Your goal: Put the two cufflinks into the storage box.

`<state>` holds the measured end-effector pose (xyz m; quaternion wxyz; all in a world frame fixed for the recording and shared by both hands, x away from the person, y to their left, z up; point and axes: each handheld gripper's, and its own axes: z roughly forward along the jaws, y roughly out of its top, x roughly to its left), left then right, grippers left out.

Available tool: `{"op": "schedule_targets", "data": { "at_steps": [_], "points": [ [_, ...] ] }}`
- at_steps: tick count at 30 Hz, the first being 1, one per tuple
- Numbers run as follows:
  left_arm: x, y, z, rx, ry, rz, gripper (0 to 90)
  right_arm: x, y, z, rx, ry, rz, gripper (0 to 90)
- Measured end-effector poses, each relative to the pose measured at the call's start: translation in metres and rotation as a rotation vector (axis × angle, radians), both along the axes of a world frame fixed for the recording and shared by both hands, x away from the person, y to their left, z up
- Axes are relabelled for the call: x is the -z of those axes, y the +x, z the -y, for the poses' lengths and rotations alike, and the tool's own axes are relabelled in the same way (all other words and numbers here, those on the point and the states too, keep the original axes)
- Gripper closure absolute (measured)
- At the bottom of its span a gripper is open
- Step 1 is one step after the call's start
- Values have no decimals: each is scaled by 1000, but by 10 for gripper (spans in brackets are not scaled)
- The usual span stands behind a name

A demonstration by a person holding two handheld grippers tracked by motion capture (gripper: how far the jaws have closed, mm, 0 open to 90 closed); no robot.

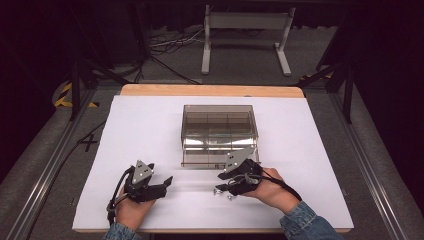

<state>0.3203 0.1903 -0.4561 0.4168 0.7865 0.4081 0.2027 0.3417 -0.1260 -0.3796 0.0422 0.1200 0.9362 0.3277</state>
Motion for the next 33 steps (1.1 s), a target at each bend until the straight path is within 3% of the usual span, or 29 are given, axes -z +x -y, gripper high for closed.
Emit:
{"op": "schedule_targets", "data": {
  "at_steps": [15,33],
  "points": [
    [0,0,0,-1,-1,-1,215,23,2,-7,-4,-61,-35,626],
    [0,0,0,-1,-1,-1,214,41,3,-12,-18,-132,-34,671]
  ]
}}
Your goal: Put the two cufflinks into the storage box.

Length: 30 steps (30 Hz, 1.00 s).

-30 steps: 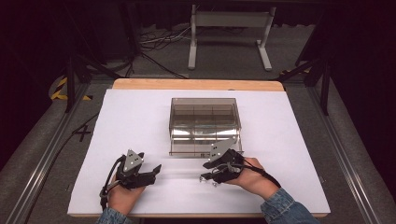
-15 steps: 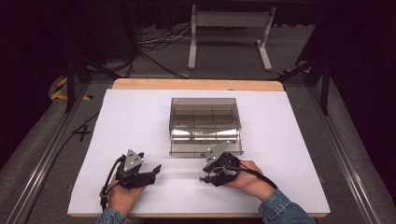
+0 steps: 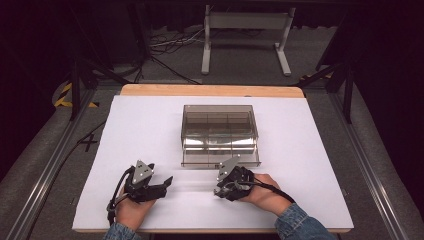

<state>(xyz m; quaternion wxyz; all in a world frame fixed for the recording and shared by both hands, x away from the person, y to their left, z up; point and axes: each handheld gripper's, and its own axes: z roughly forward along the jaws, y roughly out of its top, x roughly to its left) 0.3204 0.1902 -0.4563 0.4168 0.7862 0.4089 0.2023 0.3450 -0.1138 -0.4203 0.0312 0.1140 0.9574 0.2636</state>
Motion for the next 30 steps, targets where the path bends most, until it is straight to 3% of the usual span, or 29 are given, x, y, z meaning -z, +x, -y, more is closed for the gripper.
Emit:
{"op": "schedule_targets", "data": {
  "at_steps": [18,30],
  "points": [
    [0,0,0,-2,0,-2,213,1,-1,-2,-2,-19,0,724],
    [0,0,0,-1,-1,-3,213,-17,-4,0,-11,10,-6,724]
  ]
}}
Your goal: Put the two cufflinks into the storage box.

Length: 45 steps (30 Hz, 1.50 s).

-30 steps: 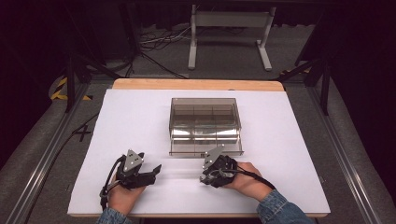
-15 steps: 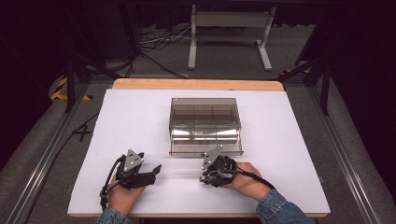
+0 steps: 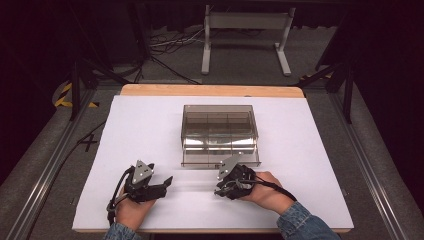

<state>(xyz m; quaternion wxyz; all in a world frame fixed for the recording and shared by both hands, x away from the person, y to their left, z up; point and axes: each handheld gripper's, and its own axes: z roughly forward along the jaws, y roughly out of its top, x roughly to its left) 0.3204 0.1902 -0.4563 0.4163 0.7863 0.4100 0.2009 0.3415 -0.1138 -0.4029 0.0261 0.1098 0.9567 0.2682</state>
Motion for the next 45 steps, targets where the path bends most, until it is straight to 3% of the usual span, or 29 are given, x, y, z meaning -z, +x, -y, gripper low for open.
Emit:
{"op": "schedule_targets", "data": {
  "at_steps": [29,45],
  "points": [
    [0,0,0,1,0,1,213,-46,3,3,-4,57,16,724],
    [0,0,0,3,2,3,213,-69,9,5,24,91,25,724]
  ]
}}
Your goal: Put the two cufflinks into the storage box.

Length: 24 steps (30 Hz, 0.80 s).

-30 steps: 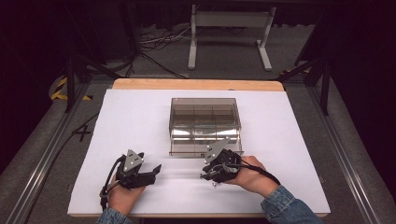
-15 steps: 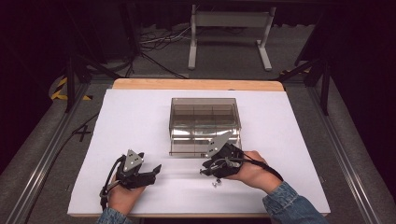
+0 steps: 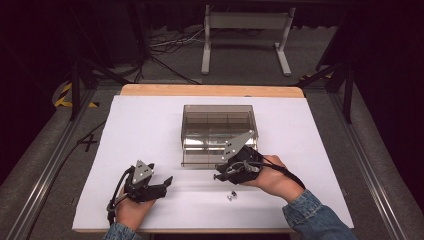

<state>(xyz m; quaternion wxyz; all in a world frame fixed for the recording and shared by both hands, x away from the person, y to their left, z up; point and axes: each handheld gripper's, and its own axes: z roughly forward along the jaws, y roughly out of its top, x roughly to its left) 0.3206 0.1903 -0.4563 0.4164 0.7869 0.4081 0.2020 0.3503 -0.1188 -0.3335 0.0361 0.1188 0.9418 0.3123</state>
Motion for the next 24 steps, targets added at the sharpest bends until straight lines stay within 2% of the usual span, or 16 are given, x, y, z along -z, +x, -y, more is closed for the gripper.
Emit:
{"op": "schedule_targets", "data": {
  "at_steps": [4,17,24],
  "points": [
    [0,0,0,-1,-2,0,213,-3,2,0,26,-5,5,724],
    [0,0,0,1,1,1,213,-13,9,-3,44,19,14,724],
    [0,0,0,0,-1,1,213,-18,16,-4,87,21,6,724]
  ]
}}
